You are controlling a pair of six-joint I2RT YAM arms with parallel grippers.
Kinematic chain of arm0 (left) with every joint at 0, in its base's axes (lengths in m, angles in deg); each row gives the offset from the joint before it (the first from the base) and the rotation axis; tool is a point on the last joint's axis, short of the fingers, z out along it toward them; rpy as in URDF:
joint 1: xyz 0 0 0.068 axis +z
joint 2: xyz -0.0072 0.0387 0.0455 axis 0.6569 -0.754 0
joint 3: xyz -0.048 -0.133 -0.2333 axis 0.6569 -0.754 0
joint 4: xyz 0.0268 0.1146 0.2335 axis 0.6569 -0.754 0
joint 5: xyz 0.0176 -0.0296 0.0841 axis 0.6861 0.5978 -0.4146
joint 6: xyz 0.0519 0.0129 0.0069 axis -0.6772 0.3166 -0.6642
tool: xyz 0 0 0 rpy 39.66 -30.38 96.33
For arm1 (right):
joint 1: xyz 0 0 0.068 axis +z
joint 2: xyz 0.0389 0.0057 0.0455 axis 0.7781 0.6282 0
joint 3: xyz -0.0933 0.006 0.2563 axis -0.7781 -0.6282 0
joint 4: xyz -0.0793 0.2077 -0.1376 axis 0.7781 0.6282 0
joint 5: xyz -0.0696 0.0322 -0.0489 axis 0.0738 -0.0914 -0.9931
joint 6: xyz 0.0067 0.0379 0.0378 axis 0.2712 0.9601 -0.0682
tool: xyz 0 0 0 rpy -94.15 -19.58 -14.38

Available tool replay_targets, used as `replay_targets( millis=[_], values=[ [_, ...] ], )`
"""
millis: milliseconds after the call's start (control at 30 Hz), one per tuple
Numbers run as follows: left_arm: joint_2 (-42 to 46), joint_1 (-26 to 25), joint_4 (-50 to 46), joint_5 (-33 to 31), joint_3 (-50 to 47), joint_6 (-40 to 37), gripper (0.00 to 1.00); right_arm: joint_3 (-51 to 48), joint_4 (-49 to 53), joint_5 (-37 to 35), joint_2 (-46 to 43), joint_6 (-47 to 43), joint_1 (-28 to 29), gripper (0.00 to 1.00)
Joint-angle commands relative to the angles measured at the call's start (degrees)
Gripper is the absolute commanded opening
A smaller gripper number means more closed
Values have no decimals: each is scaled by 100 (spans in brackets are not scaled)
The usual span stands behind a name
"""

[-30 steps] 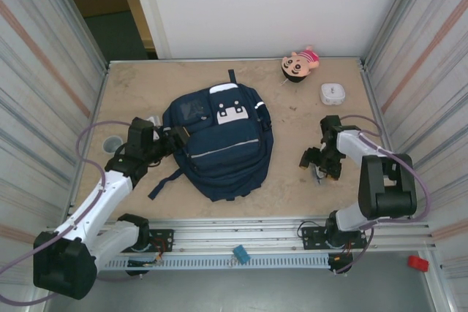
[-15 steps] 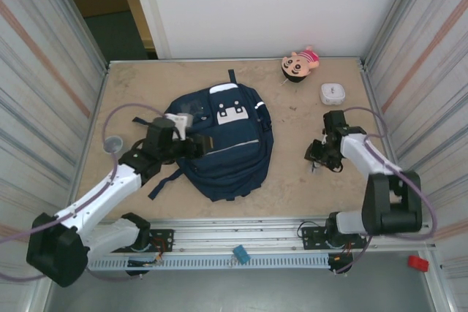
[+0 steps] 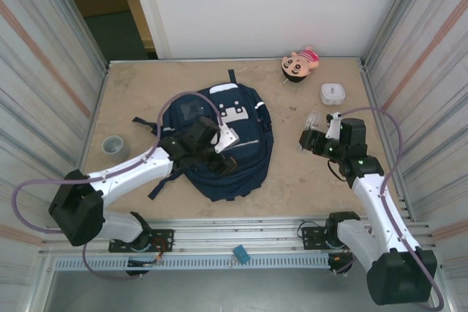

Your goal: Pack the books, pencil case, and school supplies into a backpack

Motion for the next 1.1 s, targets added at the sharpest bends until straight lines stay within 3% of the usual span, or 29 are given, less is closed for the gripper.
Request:
replay_targets(
  millis=[0,133,267,400,433,500,600,767,900,1067],
  values=[
    [-85,-3,-115,-211,189,-466,90,-101,-313,251,-142,-57,39,48],
    [-232,4,-9,-616,206,-457,86,-120,-358,244,-142,-76,44,48],
    [-213,7,140,-1239,246,-319,69,-120,-350,250,-183,-121,60,48],
    [213,53,469,-1008,114,-343,56,-161,-384,252,-355,-202,64,48],
    [304,92,540,-914,79,-325,51,-179,-402,263,-396,-225,61,48],
    [451,228,647,-768,6,-231,22,-208,-441,305,-494,-275,72,48],
    [532,379,497,-262,58,-191,4,-296,-591,313,-727,-384,155,47],
    [572,125,13,987,503,-48,0,-369,-762,376,-1152,-861,405,45],
    [638,-343,-5,1122,763,280,0,-284,-740,729,-1266,-1517,720,44],
    [784,-353,-78,1092,1052,571,0,-428,-1295,1244,-1326,-2054,1118,46]
  ],
)
